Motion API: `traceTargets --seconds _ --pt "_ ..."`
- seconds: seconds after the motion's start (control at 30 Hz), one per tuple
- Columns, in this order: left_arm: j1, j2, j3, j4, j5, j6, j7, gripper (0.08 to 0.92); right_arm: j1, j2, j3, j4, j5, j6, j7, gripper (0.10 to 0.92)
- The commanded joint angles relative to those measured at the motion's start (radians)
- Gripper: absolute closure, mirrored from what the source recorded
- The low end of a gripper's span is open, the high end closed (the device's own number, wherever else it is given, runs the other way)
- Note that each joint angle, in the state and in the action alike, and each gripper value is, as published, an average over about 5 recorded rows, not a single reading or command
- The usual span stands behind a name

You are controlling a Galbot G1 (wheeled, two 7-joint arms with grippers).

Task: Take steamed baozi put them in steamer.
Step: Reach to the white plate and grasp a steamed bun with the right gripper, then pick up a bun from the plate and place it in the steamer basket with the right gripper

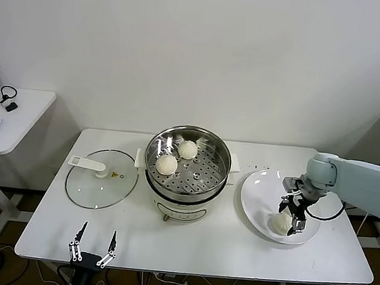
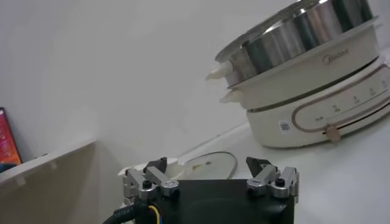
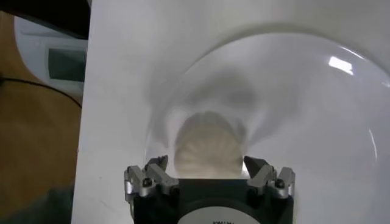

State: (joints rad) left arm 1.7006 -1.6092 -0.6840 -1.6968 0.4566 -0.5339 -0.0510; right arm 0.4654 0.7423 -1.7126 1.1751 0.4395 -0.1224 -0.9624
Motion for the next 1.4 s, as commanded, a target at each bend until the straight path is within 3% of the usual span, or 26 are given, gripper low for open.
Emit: traceTargets --seconds 0.03,0.17,0.43,0.53,0.83,1.2,1.4 --pt "0.002 -0.049 0.002 -0.002 0.002 0.0 -0.001 0.177 -0.014 -0.004 0.018 -0.007 -0.006 -0.002 0.001 0.203" --pt "0.003 -0.049 0.002 -0.004 0.003 0.0 -0.001 0.177 -0.012 -0.004 0.018 -0.007 -0.008 -0.003 0.001 0.221" --pt "0.004 -0.049 0.003 -0.005 0.005 -0.002 -0.002 0.177 -0.006 -0.003 0.019 -0.003 -0.014 -0.006 0.004 0.418" --pt "0.004 -0.049 0.002 -0.004 0.006 -0.002 -0.002 0.177 0.005 -0.005 0.017 0.002 -0.015 -0.006 0.004 0.444" --pt "0.001 -0.049 0.006 -0.002 0.013 -0.003 -0.002 0.177 0.239 -0.005 -0.101 0.062 0.026 0.044 -0.032 0.448" --pt "0.003 -0.049 0.014 -0.01 0.019 -0.003 -0.002 0.177 0.57 0.131 -0.243 0.156 0.173 0.14 -0.07 0.44" --pt "0.007 -0.049 0.015 -0.01 0.02 -0.003 -0.002 0.177 0.675 0.24 -0.258 0.149 0.177 0.342 -0.088 0.44"
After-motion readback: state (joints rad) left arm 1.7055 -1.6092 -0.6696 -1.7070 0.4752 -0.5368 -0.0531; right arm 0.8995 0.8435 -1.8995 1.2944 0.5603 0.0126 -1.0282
